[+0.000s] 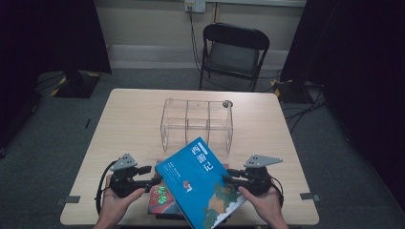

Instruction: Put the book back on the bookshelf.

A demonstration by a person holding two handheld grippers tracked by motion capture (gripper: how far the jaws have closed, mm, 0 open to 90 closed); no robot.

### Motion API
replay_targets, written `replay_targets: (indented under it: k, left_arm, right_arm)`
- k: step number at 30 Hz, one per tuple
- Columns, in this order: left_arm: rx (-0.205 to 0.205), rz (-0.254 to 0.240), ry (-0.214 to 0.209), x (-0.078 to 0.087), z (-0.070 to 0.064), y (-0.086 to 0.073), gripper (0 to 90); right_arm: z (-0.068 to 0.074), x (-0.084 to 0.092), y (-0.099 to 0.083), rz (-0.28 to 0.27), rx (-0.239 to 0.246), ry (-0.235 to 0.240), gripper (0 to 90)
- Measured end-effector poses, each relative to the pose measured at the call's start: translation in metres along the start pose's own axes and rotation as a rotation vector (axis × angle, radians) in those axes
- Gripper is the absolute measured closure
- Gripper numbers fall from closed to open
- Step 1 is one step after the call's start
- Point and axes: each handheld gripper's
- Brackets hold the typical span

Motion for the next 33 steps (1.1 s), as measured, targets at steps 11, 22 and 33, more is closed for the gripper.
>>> replay_targets:
  k: [11,22,33]
  left_arm:
    - [0.056,-0.018,0.031,-0.013,0.008,0.011,36.8]
    - [-0.006,0.087,0.041,-0.020,-0.013,-0.012,29.1]
    - [-0.004,0.110,0.071,-0.029,-0.007,-0.007,30.1]
  right_arm:
    - [0.008,0.011,-0.010,0.022,0.019,0.036,64.1]
    - [-0.007,-0.014,0.023,-0.030,0.033,0.047,47.9]
    - [-0.010,-0.025,0.013,-0.054,-0.058,0.063,47.4]
Point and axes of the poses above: each handheld gripper's, and its own axes: x roughly backward along the jaws, y roughly out of its top, z roughly to its left, and after that the axes turned 10 degrees about z, right-handed
